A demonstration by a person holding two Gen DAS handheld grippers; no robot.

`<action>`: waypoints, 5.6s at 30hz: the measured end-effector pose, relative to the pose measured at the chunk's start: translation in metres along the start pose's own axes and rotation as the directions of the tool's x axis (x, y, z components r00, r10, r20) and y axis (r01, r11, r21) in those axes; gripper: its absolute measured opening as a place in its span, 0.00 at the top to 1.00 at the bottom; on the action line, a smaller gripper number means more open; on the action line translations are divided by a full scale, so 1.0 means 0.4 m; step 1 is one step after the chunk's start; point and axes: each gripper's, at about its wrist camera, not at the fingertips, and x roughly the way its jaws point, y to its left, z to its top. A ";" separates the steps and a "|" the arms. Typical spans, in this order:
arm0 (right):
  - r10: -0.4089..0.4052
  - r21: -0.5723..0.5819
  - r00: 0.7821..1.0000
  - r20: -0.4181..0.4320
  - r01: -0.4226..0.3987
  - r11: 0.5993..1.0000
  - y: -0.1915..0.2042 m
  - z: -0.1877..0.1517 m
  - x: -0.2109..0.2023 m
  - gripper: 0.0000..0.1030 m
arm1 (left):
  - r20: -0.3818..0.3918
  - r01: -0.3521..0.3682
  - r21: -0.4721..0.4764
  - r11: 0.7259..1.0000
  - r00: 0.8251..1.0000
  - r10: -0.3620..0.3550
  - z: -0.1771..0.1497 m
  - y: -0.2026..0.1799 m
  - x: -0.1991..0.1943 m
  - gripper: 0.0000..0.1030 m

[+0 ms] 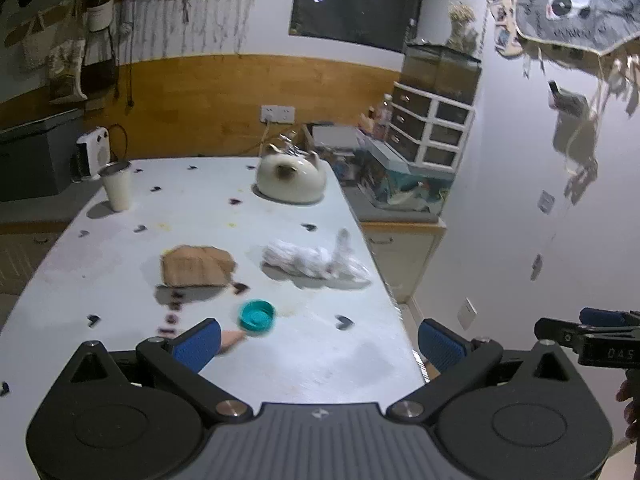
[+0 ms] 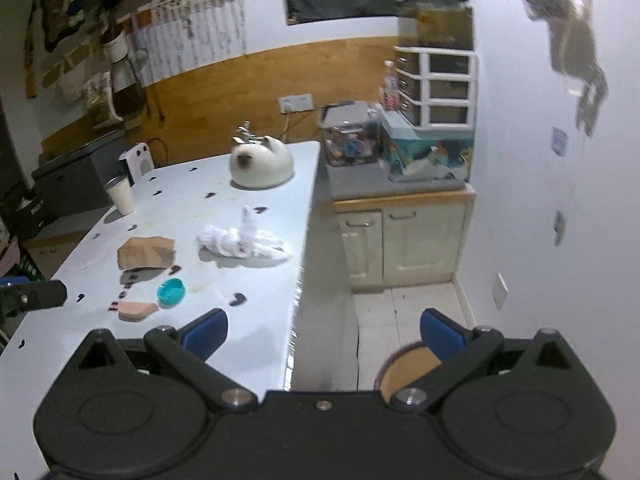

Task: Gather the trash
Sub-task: 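Lift both tools from the bin back toward the table, then grasp the brown cardboard with the left tool while the right tool grasps the white plastic bundle, then lift the brown cardboard and white plastic bundle with both tools, then carry the cardboard and white plastic bundle with both tools over the tan bin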

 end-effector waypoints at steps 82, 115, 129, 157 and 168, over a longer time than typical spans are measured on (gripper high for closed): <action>0.014 -0.456 0.971 -0.240 -0.125 0.881 0.467 0.148 0.596 0.61 | -0.071 0.072 0.035 0.997 0.995 -0.069 0.043 0.430 0.437 0.57; 0.082 -0.169 0.988 -0.130 -0.103 0.980 0.344 0.061 0.058 0.61 | -0.058 0.017 -0.081 0.997 0.998 -0.022 -0.056 0.175 0.003 0.57; 0.105 -0.098 0.986 -0.126 -0.118 0.988 0.220 0.022 -0.014 0.61 | -0.068 -0.001 -0.081 0.997 0.998 -0.004 -0.071 0.026 -0.012 0.57; 0.074 -0.013 0.972 -0.225 -0.079 0.997 -0.403 0.056 0.170 0.61 | -0.222 0.020 -0.091 0.996 0.974 -0.040 -0.038 -0.483 0.361 0.57; 0.051 0.055 0.933 -0.357 -0.034 0.998 -0.580 -0.036 0.325 0.61 | -0.372 0.075 -0.142 0.987 0.920 -0.124 -0.120 -0.601 0.613 0.57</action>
